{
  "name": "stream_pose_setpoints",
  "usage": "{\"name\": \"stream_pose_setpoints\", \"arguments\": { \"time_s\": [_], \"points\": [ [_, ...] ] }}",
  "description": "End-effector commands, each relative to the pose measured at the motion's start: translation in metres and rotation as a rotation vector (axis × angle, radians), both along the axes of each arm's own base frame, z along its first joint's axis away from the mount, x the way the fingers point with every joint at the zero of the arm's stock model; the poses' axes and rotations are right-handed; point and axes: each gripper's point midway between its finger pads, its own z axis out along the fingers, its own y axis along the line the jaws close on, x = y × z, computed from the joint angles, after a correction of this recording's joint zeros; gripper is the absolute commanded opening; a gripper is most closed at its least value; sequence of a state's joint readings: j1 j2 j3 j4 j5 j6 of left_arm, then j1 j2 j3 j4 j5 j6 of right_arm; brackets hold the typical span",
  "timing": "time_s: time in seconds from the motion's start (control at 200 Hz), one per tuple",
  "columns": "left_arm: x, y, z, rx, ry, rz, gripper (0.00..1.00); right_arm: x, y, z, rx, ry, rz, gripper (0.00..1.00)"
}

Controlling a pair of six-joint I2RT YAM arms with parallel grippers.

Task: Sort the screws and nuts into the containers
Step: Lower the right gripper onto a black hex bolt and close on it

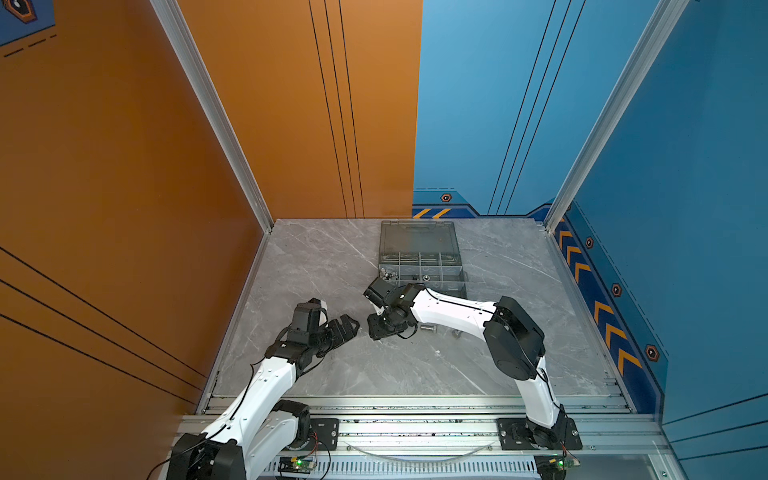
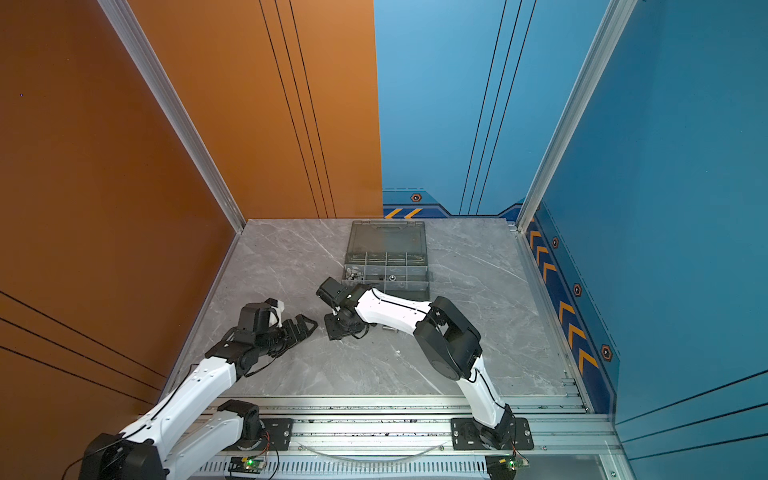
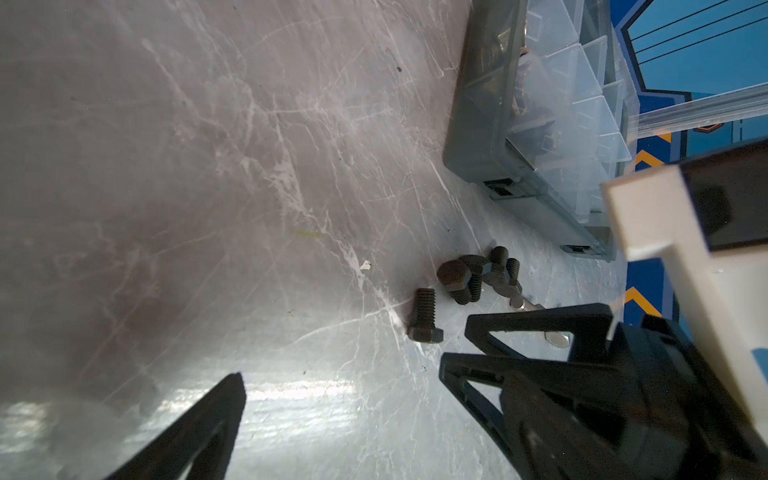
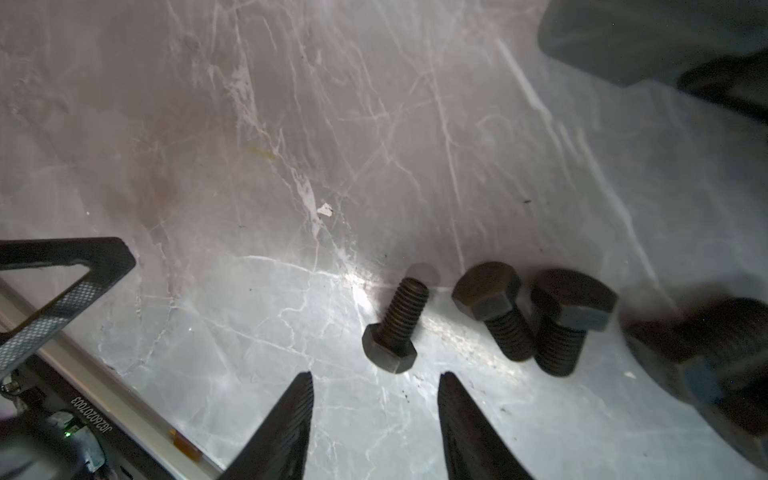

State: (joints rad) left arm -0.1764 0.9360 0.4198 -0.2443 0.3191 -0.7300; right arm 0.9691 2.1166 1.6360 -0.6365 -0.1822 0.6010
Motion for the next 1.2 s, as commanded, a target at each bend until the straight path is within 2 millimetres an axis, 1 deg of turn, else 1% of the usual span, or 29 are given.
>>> {"name": "stream_pose_setpoints", "arguments": {
  "time_s": [0.0, 0.12, 0.25, 0.456, 0.921, 1.031, 1.191],
  "points": [
    [-0.008, 0.000, -0.006, -0.006, 0.025, -0.021, 0.98, -0.004, -0.003, -0.010, -0.052, 0.016, -0.012, 0.50],
    [-0.008, -0.001, -0.006, -0.010, 0.023, -0.022, 0.98, -0.006, -0.002, -0.017, -0.072, 0.020, -0.009, 0.49],
    [-0.007, 0.000, -0.005, -0.010, 0.022, -0.020, 0.98, -0.006, -0.004, -0.020, -0.090, 0.013, -0.010, 0.49],
    [-0.007, 0.000, -0.005, -0.013, 0.026, -0.018, 0.98, -0.004, -0.005, -0.018, -0.094, 0.004, -0.009, 0.49],
    [-0.007, 0.000, -0.006, -0.013, 0.026, -0.016, 0.98, 0.001, -0.003, -0.023, -0.100, 0.001, -0.013, 0.49],
    [-0.007, 0.000, -0.006, -0.014, 0.025, -0.016, 0.98, 0.001, -0.004, -0.027, -0.110, 0.003, -0.015, 0.47],
    [-0.006, 0.000, -0.006, -0.015, 0.024, -0.016, 0.98, 0.001, -0.006, -0.031, -0.126, 0.006, -0.013, 0.40]
  ]
}}
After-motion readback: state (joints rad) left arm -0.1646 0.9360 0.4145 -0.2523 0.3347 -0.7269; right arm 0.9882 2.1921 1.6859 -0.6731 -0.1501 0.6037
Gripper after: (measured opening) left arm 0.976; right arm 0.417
